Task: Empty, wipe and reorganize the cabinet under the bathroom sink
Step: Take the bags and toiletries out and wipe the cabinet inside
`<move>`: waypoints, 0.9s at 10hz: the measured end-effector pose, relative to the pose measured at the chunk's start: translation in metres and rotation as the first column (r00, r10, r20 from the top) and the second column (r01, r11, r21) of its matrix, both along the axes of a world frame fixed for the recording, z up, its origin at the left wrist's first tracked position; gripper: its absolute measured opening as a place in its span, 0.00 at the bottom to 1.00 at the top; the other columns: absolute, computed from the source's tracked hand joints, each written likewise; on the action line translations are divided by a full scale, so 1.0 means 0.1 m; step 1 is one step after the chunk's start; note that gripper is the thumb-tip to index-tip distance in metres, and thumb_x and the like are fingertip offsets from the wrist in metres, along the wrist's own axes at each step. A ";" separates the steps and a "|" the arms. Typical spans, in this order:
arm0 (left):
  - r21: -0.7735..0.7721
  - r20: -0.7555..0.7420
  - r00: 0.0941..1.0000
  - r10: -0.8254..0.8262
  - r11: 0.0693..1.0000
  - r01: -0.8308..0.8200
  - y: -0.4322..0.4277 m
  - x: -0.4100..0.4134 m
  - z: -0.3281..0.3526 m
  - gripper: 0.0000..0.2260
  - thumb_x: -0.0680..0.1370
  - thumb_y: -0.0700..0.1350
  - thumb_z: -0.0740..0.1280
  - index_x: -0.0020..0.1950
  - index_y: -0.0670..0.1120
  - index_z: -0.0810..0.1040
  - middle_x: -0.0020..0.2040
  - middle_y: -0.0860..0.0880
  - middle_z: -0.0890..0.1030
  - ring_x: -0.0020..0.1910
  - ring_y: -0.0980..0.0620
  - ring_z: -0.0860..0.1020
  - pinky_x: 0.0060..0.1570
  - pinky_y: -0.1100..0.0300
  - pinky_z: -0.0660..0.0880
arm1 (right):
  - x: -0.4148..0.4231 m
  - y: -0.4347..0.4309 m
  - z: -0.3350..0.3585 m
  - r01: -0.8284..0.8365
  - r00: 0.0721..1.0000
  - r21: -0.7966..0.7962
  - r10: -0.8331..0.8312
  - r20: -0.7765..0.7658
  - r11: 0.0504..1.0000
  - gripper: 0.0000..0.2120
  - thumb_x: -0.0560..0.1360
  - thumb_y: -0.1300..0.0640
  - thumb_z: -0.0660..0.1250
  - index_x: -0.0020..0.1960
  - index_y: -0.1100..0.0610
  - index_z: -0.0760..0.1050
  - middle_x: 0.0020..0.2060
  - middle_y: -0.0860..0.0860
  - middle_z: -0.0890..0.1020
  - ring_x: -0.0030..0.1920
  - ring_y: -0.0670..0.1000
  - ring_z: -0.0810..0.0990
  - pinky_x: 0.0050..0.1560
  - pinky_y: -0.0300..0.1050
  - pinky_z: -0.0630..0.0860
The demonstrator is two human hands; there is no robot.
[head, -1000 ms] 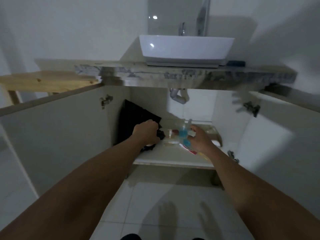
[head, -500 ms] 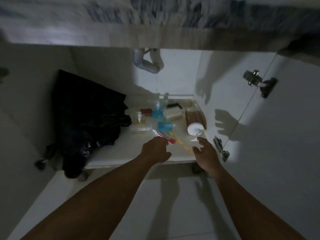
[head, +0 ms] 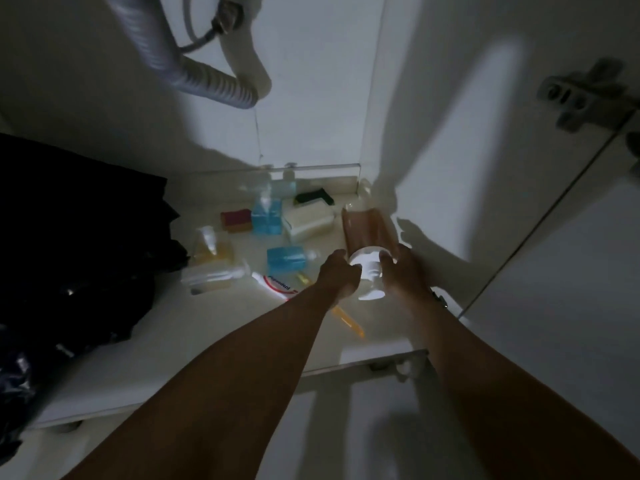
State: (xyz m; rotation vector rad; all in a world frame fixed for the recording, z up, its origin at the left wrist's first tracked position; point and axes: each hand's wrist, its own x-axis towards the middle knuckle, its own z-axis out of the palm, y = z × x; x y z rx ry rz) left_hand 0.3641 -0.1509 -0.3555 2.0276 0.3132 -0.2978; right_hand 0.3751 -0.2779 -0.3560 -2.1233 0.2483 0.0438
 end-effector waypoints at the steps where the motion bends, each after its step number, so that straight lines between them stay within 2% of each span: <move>1: -0.116 -0.017 0.998 0.062 0.991 -0.064 -0.12 0.11 -0.02 0.23 0.79 0.38 0.61 0.74 0.44 0.67 0.70 0.43 0.73 0.64 0.43 0.74 0.57 0.57 0.72 | 0.14 -0.02 -0.10 -0.025 0.998 0.137 0.033 -0.060 0.990 0.19 0.82 0.56 0.58 0.70 0.62 0.68 0.64 0.58 0.75 0.65 0.58 0.74 0.56 0.42 0.69; 2: -0.248 -0.013 0.992 0.129 0.960 -0.128 -0.16 0.15 -0.10 0.18 0.78 0.38 0.60 0.68 0.43 0.75 0.61 0.43 0.80 0.53 0.45 0.78 0.49 0.58 0.75 | 0.16 -0.05 -0.15 -0.027 0.993 0.233 0.054 -0.109 0.972 0.19 0.83 0.57 0.57 0.72 0.62 0.65 0.67 0.57 0.73 0.67 0.58 0.72 0.57 0.45 0.72; 3: -0.308 0.000 0.983 0.184 0.935 -0.176 -0.14 0.08 -0.07 0.14 0.80 0.43 0.63 0.66 0.45 0.75 0.58 0.46 0.80 0.49 0.48 0.79 0.46 0.59 0.75 | -0.02 0.01 -0.01 0.028 0.994 0.296 0.003 -0.106 0.955 0.17 0.83 0.57 0.57 0.69 0.62 0.69 0.65 0.58 0.75 0.64 0.58 0.74 0.45 0.40 0.71; 4: -0.403 0.054 0.974 0.221 0.897 -0.182 -0.10 -0.01 0.01 0.14 0.83 0.48 0.61 0.68 0.50 0.74 0.58 0.51 0.79 0.48 0.51 0.75 0.48 0.55 0.76 | -0.09 0.04 0.11 0.054 0.998 0.284 -0.044 -0.041 0.957 0.16 0.82 0.53 0.57 0.64 0.58 0.76 0.58 0.53 0.79 0.54 0.53 0.78 0.41 0.37 0.73; 5: -0.515 0.032 0.964 0.265 0.831 -0.211 -0.04 -0.09 0.24 0.16 0.83 0.51 0.63 0.70 0.51 0.74 0.53 0.52 0.80 0.51 0.50 0.78 0.55 0.47 0.79 | -0.12 0.07 0.38 0.088 0.996 0.347 -0.091 -0.008 0.934 0.15 0.78 0.52 0.60 0.59 0.54 0.80 0.58 0.54 0.82 0.57 0.56 0.79 0.57 0.53 0.78; 6: -0.552 -0.005 0.956 0.294 0.796 -0.248 0.03 -0.18 0.55 0.17 0.81 0.49 0.66 0.69 0.46 0.76 0.58 0.45 0.79 0.56 0.43 0.79 0.50 0.47 0.82 | -0.22 0.07 0.67 0.037 0.999 0.395 -0.046 0.014 0.918 0.15 0.78 0.56 0.62 0.63 0.55 0.78 0.62 0.55 0.79 0.61 0.57 0.77 0.63 0.58 0.75; 7: -0.519 0.006 0.971 0.239 0.831 -0.201 0.09 -0.43 0.81 0.16 0.81 0.47 0.66 0.67 0.41 0.77 0.61 0.42 0.79 0.57 0.38 0.80 0.47 0.44 0.82 | -0.48 0.04 0.93 0.029 1.000 0.391 -0.026 -0.014 0.920 0.18 0.78 0.58 0.61 0.66 0.55 0.76 0.65 0.55 0.77 0.62 0.59 0.76 0.59 0.59 0.78; 8: -0.486 0.022 0.973 0.228 0.854 -0.189 0.07 -0.76 1.04 0.16 0.80 0.46 0.68 0.66 0.41 0.78 0.60 0.40 0.80 0.54 0.39 0.82 0.42 0.45 0.83 | -0.84 -0.02 1.11 0.049 0.999 0.419 -0.037 -0.036 0.907 0.19 0.80 0.59 0.60 0.70 0.54 0.73 0.67 0.55 0.75 0.62 0.60 0.76 0.54 0.56 0.80; 9: -0.454 0.017 0.977 0.214 0.872 -0.184 0.00 -1.13 1.25 0.15 0.80 0.45 0.69 0.65 0.41 0.79 0.58 0.40 0.82 0.50 0.40 0.83 0.34 0.52 0.83 | -1.27 -0.08 1.30 0.035 0.999 0.384 -0.043 0.012 0.923 0.19 0.80 0.60 0.59 0.71 0.55 0.71 0.66 0.55 0.76 0.61 0.59 0.77 0.59 0.57 0.78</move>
